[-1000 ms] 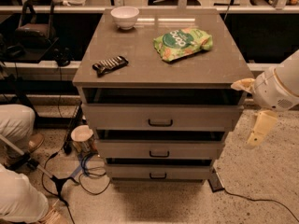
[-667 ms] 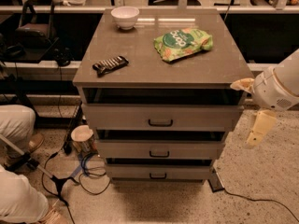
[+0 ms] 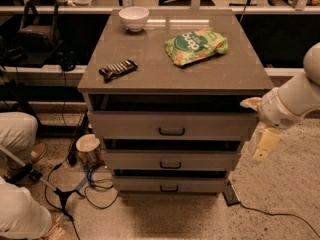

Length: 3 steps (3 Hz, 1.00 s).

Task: Open top drawer

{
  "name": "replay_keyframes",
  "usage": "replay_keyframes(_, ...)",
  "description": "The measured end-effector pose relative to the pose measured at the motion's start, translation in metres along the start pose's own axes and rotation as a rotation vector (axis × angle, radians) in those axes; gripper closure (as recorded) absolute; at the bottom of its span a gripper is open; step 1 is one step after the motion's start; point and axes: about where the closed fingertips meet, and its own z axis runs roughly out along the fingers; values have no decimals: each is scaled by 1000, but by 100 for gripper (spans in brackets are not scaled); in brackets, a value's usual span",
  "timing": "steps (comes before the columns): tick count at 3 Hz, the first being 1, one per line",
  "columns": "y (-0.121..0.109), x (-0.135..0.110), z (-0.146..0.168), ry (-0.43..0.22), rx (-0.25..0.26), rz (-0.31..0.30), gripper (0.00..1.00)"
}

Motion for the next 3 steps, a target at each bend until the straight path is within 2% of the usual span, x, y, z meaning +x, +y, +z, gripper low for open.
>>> replay_keyframes(2,-31,10,56,48,80,-15,0)
replay_keyframes(3,-46,13,76,32,100,-7,0)
